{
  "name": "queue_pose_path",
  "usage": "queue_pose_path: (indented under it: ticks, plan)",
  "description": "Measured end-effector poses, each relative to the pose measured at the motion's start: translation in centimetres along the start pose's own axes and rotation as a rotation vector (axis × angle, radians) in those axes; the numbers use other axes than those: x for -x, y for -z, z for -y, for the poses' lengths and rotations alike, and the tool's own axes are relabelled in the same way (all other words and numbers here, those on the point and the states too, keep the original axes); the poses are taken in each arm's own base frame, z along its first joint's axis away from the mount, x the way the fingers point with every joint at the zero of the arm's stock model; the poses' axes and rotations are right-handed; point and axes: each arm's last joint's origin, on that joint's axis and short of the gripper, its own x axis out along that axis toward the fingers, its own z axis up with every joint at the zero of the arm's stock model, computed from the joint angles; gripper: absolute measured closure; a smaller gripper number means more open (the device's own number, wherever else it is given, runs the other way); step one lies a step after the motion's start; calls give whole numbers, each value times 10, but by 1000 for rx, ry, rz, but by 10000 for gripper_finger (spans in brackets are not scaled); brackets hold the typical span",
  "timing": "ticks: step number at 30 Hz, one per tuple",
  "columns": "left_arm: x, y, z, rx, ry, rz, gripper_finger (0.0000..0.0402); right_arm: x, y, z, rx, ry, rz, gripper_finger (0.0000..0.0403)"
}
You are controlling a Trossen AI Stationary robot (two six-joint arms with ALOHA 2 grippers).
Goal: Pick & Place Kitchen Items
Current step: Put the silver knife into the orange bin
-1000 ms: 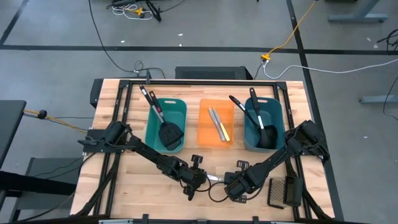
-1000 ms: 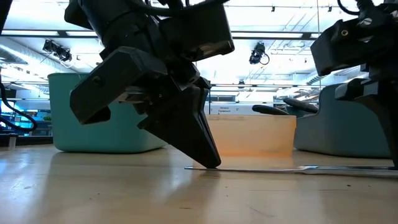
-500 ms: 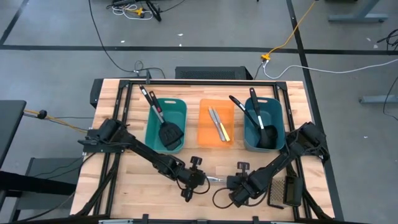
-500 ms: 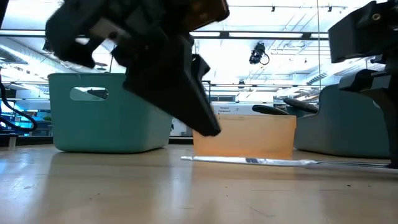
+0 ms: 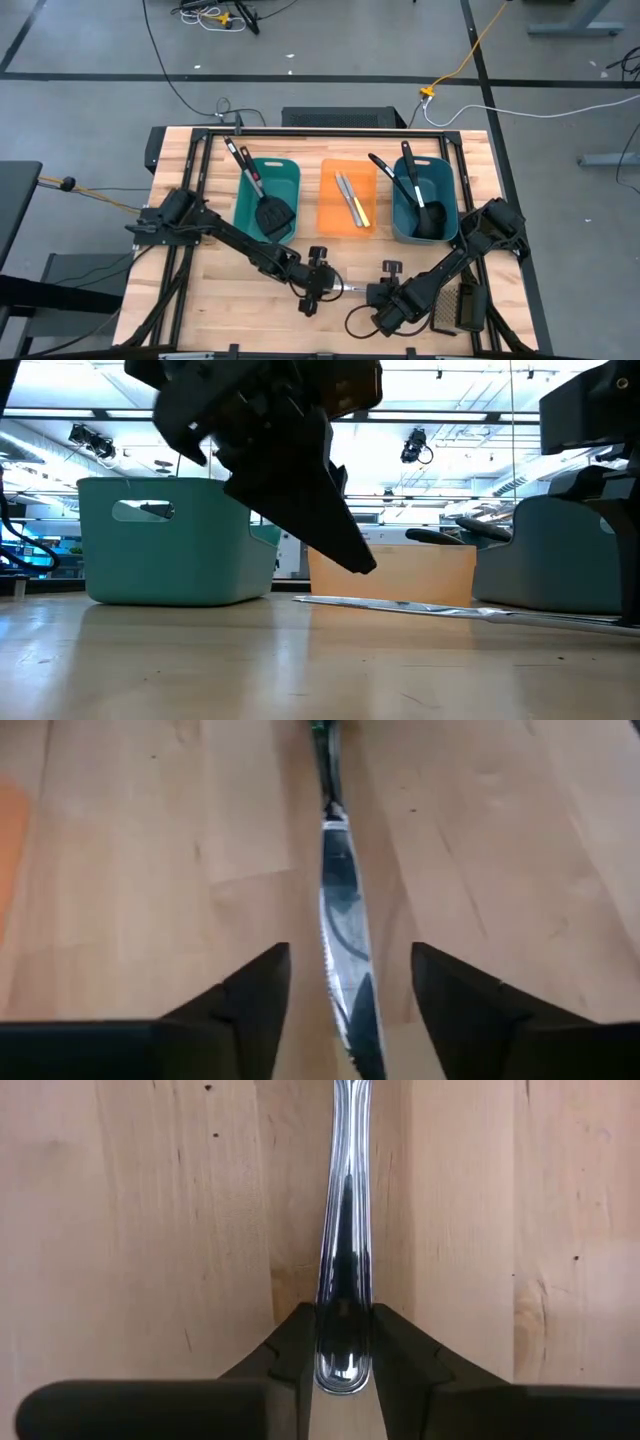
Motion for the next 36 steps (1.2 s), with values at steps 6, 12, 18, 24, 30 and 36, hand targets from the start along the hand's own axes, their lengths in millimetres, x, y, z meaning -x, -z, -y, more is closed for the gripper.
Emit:
queue_pose_path:
  ticks: [6, 12, 18, 24, 30, 36]
  plan:
    - [0, -1, -3, -54, -35, 5, 135, 0, 0, 0, 1, -12, -1, 324]
    - [20, -11, 0, -108, -37, 41, 114, 0, 0, 0, -1, -20, -3, 324]
    - [62, -21, 12, -163, -104, 77, 137, 6, -1, 2, -15, -35, 5, 324]
    - [111, -14, 23, -221, -182, 120, 246, 18, -2, 7, -34, -57, 34, 324]
    - [152, 27, 7, -116, -148, 244, 388, 22, -3, 8, -26, -63, 48, 324]
    - [175, 75, -15, 22, -132, 433, 396, 33, -14, 14, -61, -71, 40, 324]
